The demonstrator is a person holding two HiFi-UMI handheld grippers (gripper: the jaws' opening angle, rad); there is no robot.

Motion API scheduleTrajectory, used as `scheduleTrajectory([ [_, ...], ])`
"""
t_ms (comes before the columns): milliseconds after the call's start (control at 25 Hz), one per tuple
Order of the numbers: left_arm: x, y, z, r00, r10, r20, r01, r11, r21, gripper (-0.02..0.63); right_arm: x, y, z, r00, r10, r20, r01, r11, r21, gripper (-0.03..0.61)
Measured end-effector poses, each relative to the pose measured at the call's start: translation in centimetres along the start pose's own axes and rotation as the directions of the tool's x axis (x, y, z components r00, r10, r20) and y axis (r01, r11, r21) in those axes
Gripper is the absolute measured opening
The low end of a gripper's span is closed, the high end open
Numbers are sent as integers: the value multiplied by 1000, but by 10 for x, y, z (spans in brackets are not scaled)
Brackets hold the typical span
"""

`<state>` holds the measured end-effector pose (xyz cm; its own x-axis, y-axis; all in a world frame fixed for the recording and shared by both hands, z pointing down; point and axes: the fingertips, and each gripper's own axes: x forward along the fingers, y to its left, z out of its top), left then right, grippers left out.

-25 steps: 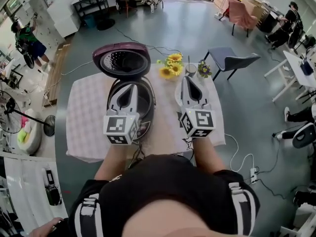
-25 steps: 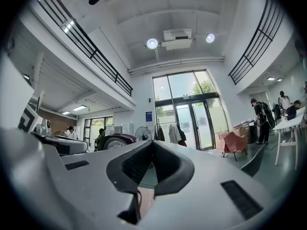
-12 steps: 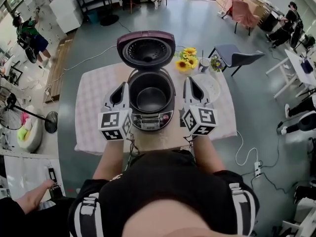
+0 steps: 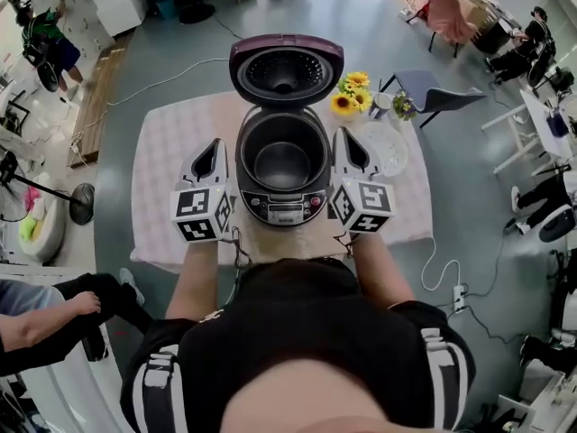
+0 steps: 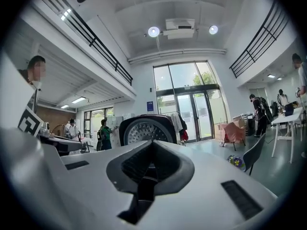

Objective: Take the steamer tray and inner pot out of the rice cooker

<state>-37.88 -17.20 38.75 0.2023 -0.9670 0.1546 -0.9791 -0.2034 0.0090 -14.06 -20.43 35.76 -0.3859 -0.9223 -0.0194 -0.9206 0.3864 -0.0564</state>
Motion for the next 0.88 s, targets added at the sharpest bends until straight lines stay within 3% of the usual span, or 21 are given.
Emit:
scheduleTrajectory([
  [240, 11, 2, -2, 1000, -17, 3, 16, 1000, 11, 6, 3, -11, -16, 999, -20, -35, 19, 1000, -10, 0],
  [280, 13, 2, -1, 1000, -20, 6, 20, 1000, 16, 30, 4, -12, -19, 999, -14, -41, 13, 1000, -6, 0],
  [320, 16, 2, -2, 1000, -25, 4, 25, 999, 21, 108, 7, -12, -21, 999, -1, -48, 1, 1000, 0, 0],
  [400, 23, 2, -6, 999, -37, -17, 37, 999, 29, 301, 14, -13, -28, 997, 27, -71, -25, 999, 22, 96],
  [440, 28, 1, -9, 999, -41, -33, 42, 999, 33, 330, 18, -15, -32, 996, 35, -87, -32, 999, 33, 135],
  [640, 40, 2, -27, 991, -31, -127, 34, 999, 21, 347, 33, -27, -55, 983, 32, -183, -24, 999, 42, 184],
  [760, 50, 6, -38, 983, -32, -182, 27, 999, -33, 347, 42, -32, -71, 968, 31, -249, -25, 999, 26, 184],
  [880, 58, 8, -59, 959, -56, -279, 25, 993, -112, 347, 50, -37, -90, 943, 23, -333, -28, 1000, -11, 184],
])
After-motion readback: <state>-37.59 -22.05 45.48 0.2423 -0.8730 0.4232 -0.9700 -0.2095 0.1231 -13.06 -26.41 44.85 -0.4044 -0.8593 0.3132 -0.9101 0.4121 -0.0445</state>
